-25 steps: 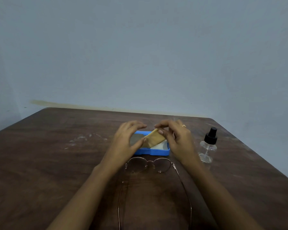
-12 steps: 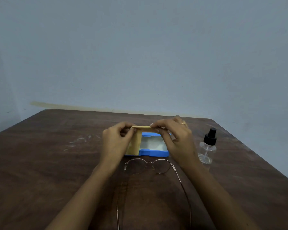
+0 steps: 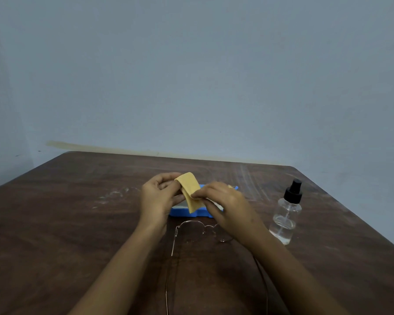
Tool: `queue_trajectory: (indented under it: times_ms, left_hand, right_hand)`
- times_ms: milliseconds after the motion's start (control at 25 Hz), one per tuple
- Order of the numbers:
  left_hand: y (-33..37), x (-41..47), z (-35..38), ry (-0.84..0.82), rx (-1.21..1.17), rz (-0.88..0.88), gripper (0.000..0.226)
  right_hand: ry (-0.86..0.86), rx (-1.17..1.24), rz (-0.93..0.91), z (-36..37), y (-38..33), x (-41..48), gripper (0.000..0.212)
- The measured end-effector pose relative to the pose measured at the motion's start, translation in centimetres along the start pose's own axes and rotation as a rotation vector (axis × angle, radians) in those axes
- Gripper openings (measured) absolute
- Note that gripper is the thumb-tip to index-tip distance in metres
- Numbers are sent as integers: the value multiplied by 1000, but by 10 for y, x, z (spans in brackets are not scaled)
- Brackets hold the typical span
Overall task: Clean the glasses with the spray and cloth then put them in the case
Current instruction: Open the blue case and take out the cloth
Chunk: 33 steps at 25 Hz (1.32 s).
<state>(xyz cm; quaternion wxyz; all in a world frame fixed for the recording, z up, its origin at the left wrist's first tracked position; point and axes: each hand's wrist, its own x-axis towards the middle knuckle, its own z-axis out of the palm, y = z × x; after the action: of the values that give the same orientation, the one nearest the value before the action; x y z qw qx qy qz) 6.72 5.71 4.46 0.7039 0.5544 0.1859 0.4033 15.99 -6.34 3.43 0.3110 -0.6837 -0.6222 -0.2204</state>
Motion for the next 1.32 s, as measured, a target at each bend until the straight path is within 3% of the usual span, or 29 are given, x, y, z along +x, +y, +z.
queue_trajectory:
  times_ms: [160, 320, 440, 720, 840, 1000, 1080, 1200, 1320]
  left_hand:
    - [-3, 0, 2, 15, -58, -62, 10]
    - [-3, -1, 3, 7, -65, -53, 13]
    - [-2, -5, 7, -13, -74, -45, 13]
    - [-1, -10, 15, -83, -115, 1, 18]
    - [-5, -10, 13, -136, -84, 31, 26]
    - [-10, -7, 4, -290, 437, 300, 37]
    - [-11, -8, 3, -312, 439, 269, 29]
    - [-13, -8, 1, -278, 319, 157, 11]
    - [-14, -7, 0, -271, 257, 101, 6]
  right_hand:
    - [-62, 14, 44, 1, -4, -2, 17]
    - [-27, 24, 195, 2, -8, -2, 39]
    - [59, 6, 268, 6, -11, -2, 35]
    - [73, 130, 381, 6, -16, 0, 25]
    - [175, 273, 546, -1, -15, 3, 22]
    - [198, 699, 861, -13, -9, 4, 20]
    - [132, 946, 956, -15, -8, 4, 23]
    - [13, 1043, 947, -15, -11, 2, 16]
    - [17, 870, 818, -13, -10, 2, 24]
